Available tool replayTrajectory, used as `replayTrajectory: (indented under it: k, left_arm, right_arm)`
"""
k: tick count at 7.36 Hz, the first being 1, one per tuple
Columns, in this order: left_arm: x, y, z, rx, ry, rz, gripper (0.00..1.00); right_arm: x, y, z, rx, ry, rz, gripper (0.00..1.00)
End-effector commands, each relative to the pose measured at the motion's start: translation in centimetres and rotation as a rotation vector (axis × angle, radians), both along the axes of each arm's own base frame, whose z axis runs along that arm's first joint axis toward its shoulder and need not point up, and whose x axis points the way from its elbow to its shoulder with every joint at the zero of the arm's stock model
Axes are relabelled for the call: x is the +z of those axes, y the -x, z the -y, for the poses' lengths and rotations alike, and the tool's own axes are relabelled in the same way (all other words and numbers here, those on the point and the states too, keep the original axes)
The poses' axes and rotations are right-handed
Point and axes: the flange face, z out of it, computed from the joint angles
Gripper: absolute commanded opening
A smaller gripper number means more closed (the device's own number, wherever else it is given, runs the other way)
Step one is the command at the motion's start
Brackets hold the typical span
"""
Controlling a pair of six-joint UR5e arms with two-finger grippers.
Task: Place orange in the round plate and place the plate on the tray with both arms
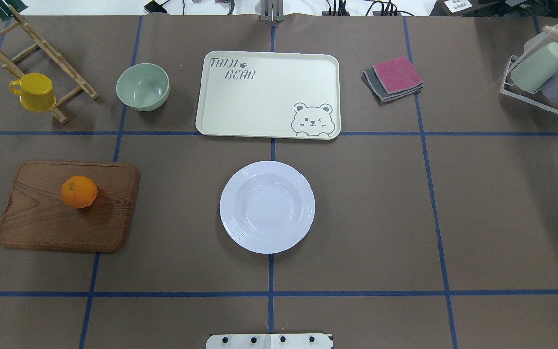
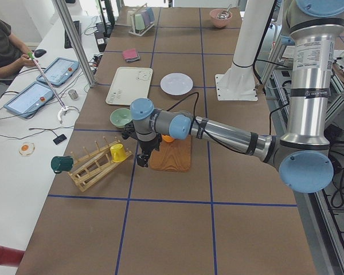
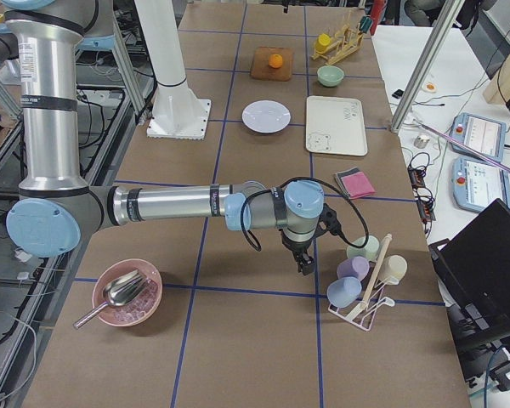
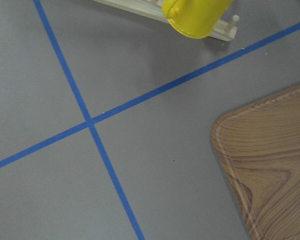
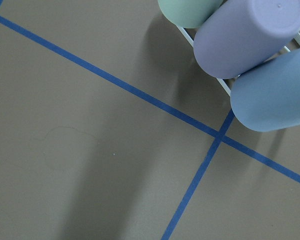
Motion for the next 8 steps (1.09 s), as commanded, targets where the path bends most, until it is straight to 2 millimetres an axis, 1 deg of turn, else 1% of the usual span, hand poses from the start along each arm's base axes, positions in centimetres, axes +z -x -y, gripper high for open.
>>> replayTrajectory:
  k: [1,2,3,4,5,6,7,8]
  left_arm:
    - [-6.1,-8.8,-0.7,-0.001,-0.031,0.039,1.00]
    - [-7.4,-11.0,-1.5,-0.025,-0.002,0.013,1.00]
    - [-7.4,-13.3,-2.4,-0.004,-0.037,-0.017,1.00]
    - [-6.6,-15.3,-3.3,0.039,-0.056,-0.024,0.99]
    - [-6.6,-17.4,-3.9,0.068,-0.053,-0.030,0.99]
    - [-7.4,-19.9,-4.5,0.112,-0.064,-0.038,0.99]
    - [-8.2,-21.0,-4.8,0.128,-0.069,-0.048,0.99]
    - [-7.8,-21.0,-4.9,0.113,-0.068,-0.030,1.00]
  right_arm:
    - [0.0,0.1,0.0,-0.003,-0.004,0.001,1.00]
    - [-0.1,0.1,0.0,-0.002,-0.015,0.002,1.00]
    - [-0.1,0.1,0.0,-0.002,-0.027,0.004,1.00]
    - [0.0,0.1,-0.1,-0.002,-0.024,0.004,1.00]
    - [0.3,0.3,-0.3,-0.005,-0.037,0.005,1.00]
    - [0.5,0.6,-0.5,-0.013,-0.044,0.007,1.00]
    - [0.6,0.9,-0.5,-0.018,-0.043,0.008,1.00]
    - [0.6,1.0,-0.5,-0.021,-0.042,0.009,1.00]
